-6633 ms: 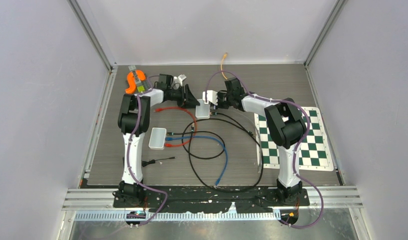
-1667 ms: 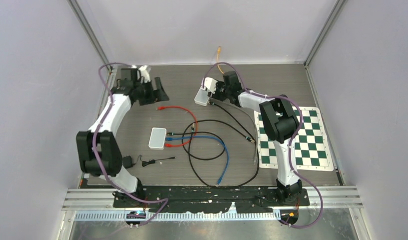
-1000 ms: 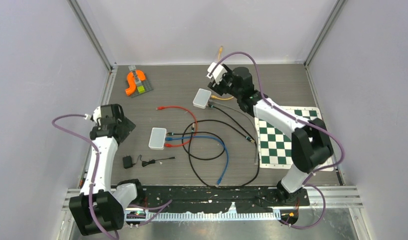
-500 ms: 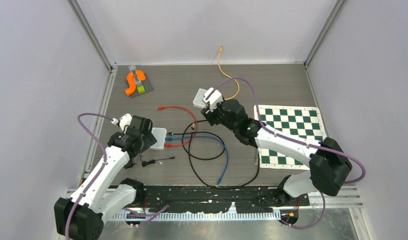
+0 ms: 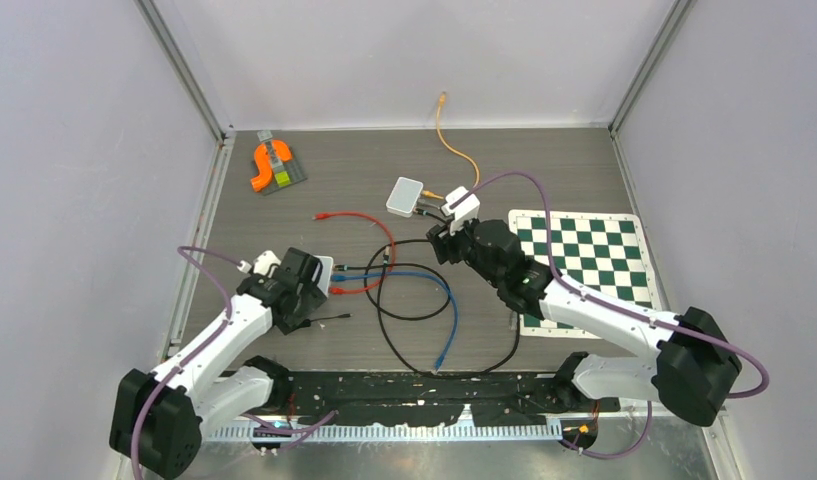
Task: Insert the plug into the switch port
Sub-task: Pick up the power from the center of the board.
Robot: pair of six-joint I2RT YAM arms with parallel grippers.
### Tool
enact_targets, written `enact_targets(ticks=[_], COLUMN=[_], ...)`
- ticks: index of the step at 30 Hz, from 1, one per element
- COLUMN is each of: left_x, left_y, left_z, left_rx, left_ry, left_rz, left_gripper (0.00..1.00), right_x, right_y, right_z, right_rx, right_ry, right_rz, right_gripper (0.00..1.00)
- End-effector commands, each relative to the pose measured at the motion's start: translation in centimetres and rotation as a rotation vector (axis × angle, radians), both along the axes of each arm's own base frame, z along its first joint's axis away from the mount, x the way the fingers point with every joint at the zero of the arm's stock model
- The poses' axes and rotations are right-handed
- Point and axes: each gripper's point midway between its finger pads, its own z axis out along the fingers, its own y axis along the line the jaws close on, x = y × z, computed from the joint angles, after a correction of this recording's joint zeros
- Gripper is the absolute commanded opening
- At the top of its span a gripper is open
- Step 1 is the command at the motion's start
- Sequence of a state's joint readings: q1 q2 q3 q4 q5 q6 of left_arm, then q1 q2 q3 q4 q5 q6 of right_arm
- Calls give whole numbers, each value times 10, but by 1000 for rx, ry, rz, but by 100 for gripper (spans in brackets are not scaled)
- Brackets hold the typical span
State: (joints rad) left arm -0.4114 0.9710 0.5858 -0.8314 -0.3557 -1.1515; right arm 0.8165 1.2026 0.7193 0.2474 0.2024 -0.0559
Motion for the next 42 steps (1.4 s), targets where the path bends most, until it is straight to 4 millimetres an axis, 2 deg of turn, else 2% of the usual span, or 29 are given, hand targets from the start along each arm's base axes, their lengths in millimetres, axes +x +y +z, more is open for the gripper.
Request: enact_targets(ticks=[1, 9, 13, 16, 21, 25, 31, 34, 42], left_x=[10, 2, -5, -10, -11, -18, -11, -4, -4], left_y=[-9, -18, -26, -26, -17, -18, -30, -35, -42], left_z=[-7, -26, -29, -24, 1, 7, -2, -1, -15], left_rx=[-51, -60, -76, -40, 50, 0, -112, -121, -124], left_ry=[-29, 12, 31, 34, -2, -43, -83, -98, -40], left_rz=[62, 81, 76, 81, 122, 252, 362, 370, 430], left_gripper=[66, 59, 54, 53, 59, 60, 58, 58, 56], right_x=[-1, -8, -11, -11, -13, -16, -22, -24, -29], right_y=[-6, -18, -21, -23, -25, -27, -29, -33, -46], right_z=[29, 26, 23, 23, 24, 25, 27, 28, 30], right_rx=[74, 70, 64, 56, 49, 74, 77, 70, 44], right_ry=[-72, -84, -85, -94, -90, -81, -72, -77, -106], right_rz=[-28, -41, -42, -44, -43, -49, -35, -41, -55], right_gripper=[59, 59, 59, 59, 59, 59, 59, 59, 59])
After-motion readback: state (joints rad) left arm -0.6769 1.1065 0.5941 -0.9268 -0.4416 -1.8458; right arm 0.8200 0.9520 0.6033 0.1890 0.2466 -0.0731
